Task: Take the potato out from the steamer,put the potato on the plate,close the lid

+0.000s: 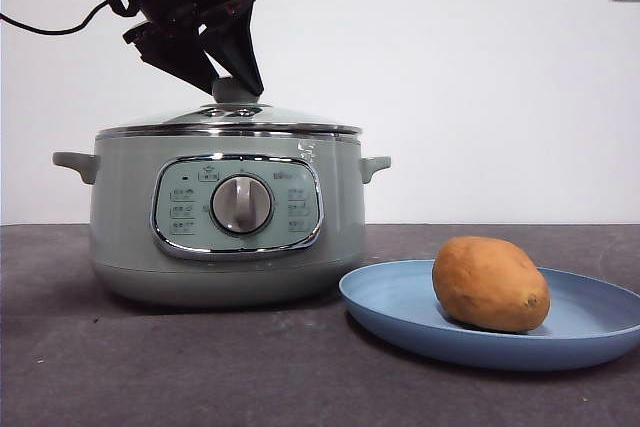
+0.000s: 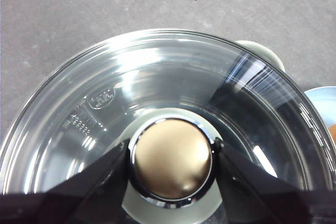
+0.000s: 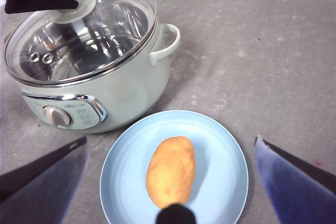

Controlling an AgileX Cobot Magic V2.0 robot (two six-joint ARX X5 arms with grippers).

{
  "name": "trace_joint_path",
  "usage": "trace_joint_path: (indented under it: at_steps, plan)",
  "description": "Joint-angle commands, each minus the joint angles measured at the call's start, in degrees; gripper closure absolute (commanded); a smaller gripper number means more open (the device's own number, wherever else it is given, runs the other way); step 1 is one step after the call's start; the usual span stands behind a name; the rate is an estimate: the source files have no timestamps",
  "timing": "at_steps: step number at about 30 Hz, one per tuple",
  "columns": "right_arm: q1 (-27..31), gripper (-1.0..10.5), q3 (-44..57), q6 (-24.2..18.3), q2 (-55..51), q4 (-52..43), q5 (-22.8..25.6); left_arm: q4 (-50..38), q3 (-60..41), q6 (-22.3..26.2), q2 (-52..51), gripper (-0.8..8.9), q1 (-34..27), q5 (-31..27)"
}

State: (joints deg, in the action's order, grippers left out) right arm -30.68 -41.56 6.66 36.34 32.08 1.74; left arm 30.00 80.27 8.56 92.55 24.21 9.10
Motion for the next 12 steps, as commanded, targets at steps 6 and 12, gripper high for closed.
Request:
trace_joint_path:
  at_steps: [6, 12]
  plan:
    - [0.0, 3.8, -0.2, -0.1, 0.4, -0.3, 0.3, 1.2, -0.3, 0.7, -0.2, 8.22, 0.2, -0.5]
    - [0.0, 3.8, -0.2, -0.1, 0.4, -0.2, 0.3, 0.9, -0.3, 0.7, -0.5, 8.22, 0.2, -0.6]
